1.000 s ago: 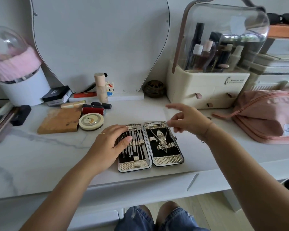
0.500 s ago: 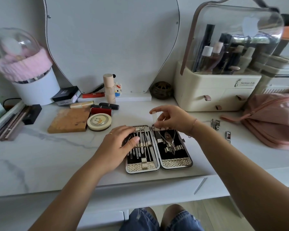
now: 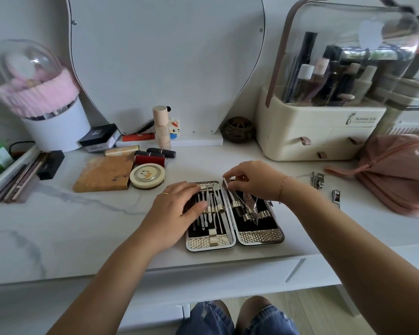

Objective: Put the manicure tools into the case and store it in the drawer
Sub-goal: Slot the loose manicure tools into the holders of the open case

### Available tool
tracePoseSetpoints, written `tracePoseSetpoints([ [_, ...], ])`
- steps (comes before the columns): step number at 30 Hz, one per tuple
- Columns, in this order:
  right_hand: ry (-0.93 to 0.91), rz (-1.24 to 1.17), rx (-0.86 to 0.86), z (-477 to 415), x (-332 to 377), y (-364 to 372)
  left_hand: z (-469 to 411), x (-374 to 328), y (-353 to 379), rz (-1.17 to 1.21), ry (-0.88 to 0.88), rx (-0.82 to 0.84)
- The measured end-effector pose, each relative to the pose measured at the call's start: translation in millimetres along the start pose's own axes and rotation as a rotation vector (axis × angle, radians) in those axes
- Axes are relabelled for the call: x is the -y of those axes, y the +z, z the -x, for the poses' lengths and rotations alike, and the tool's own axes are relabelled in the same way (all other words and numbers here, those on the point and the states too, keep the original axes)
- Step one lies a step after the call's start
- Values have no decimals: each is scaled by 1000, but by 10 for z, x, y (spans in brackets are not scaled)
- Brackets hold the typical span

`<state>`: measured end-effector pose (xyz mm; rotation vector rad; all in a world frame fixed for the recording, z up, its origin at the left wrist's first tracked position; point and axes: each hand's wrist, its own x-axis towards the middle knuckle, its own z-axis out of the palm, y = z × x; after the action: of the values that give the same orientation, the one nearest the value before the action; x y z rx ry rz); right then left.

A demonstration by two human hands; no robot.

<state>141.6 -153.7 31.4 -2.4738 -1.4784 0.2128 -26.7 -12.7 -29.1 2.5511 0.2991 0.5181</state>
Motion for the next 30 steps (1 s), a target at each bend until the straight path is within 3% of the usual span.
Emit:
tracePoseSetpoints([
  [4,-13,82,-30,72,-8,91,1,-14,24,-94,25,-2],
  [24,-107,-39,-142,174,-86,178,-6,-12,23,-93,32,2],
  [27,-87,-161,-270,247,-116,160,-2,-1,28,-89,36,5],
  [30,85,-245,-508,432,-311,116,-4,24,31,-61,42,-1],
])
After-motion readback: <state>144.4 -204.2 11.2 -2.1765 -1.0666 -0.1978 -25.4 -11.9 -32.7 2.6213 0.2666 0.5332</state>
